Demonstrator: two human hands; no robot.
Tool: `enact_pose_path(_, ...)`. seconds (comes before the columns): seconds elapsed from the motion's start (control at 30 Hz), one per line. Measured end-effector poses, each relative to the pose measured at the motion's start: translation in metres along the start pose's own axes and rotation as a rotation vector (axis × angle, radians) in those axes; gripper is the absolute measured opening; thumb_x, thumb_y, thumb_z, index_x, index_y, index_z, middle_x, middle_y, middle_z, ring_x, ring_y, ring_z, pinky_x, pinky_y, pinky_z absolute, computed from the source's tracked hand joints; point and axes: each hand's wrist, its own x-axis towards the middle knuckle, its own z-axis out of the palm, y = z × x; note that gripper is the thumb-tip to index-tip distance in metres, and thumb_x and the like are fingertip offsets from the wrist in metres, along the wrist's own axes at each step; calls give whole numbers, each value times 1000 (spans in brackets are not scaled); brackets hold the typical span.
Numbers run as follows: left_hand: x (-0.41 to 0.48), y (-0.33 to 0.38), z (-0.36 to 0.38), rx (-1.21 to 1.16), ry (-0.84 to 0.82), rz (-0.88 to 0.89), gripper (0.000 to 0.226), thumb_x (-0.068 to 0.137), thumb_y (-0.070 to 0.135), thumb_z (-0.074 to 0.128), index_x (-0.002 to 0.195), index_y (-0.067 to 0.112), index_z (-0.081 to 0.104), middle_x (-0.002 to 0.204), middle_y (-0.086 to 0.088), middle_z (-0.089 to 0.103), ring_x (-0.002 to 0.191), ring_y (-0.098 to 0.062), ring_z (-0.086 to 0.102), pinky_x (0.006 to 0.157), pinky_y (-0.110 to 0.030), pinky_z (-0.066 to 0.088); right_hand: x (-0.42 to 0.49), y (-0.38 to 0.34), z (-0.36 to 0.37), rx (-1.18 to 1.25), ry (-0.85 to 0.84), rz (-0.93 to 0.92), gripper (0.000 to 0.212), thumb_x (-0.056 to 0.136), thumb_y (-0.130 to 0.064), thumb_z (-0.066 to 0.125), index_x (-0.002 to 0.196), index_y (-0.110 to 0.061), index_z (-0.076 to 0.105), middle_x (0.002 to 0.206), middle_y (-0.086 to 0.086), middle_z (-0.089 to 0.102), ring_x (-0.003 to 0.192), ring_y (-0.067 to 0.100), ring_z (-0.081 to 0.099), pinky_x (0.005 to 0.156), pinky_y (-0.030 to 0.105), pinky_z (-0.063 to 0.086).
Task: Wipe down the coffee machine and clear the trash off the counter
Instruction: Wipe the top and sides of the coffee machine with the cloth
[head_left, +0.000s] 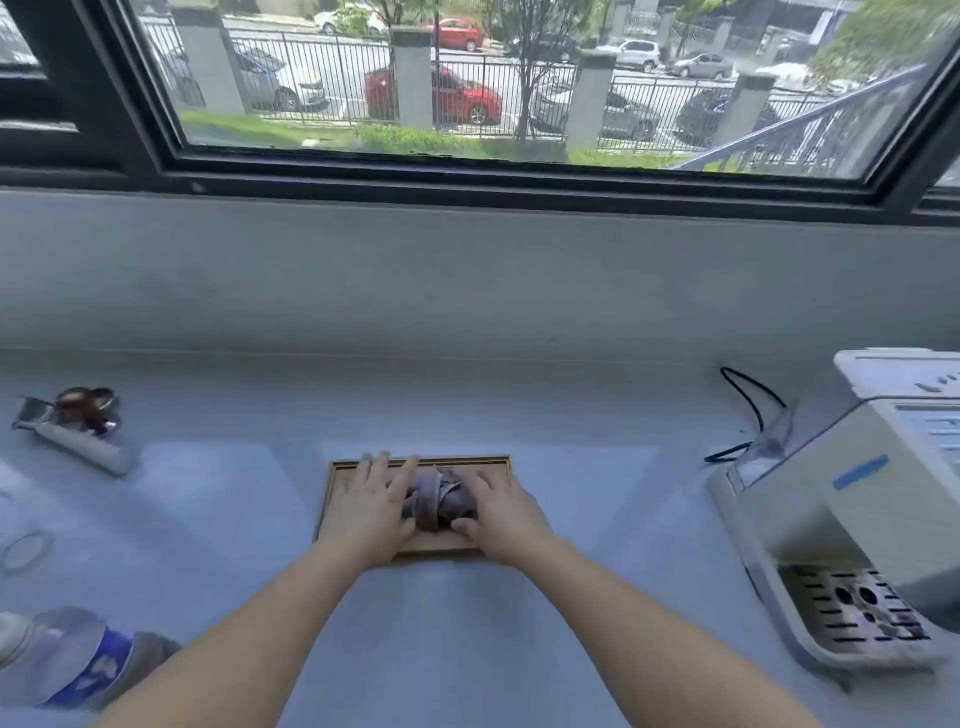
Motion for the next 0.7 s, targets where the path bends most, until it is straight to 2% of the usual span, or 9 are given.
enact_pose_path(0.1, 8, 3, 12, -53, -87, 1, 78, 88, 52, 45, 153, 35, 5, 161, -8, 17, 147, -31, 18, 110, -48, 33, 10, -1, 9, -10, -20, -10, 76, 87, -47, 63, 150, -33, 24, 146, 1, 44, 128, 31, 43, 98, 41, 44)
enact_pose_path(0.17, 12, 5, 20, -64, -91, 10, 77, 86, 49, 47, 152, 32, 11, 156, -7, 28, 138, -30, 33, 101, -45, 41, 14, -1, 14, -19, -24, -27, 80, 85, -45, 65, 152, -32, 22, 147, 1, 45, 128, 31, 44, 101, 41, 44)
enact_pose_path(0.27, 17, 3, 24, -104, -74, 24, 74, 86, 41, 54, 150, 30, 21, 146, -4, 40, 125, -29, 44, 93, -40, 45, 20, 0, 21, 30, 12, -44, 80, 83, -41, 69, 151, -33, 28, 140, 2, 50, 125, 29, 46, 101, 39, 41)
enact_pose_path(0.4, 17, -4, 22, -231, -30, 32, 64, 79, 32, 61, 140, 35, 42, 120, -1, 58, 111, -26, 51, 87, -37, 45, 28, -3, 21, 77, 6, -24, 79, 81, -46, 72, 149, -33, 35, 129, 9, 56, 119, 31, 49, 95, 36, 41)
enact_pose_path(0.53, 12, -6, 13, -421, 4, 36, 44, 70, 30, 65, 114, 33, 62, 89, 0, 61, 91, -26, 57, 74, -37, 48, 32, -6, 10, 127, -45, -54, 57, 83, -41, 71, 137, -28, 54, 119, 10, 64, 111, 32, 56, 90, 38, 48)
enact_pose_path(0.7, 8, -4, -3, -406, 67, 89, 48, 68, 37, 70, 115, 33, 63, 91, 5, 59, 91, -19, 55, 72, -34, 47, 23, -1, -9, 181, -54, -80, 39, 81, -40, 72, 117, -29, 62, 112, 2, 68, 104, 27, 60, 81, 39, 53)
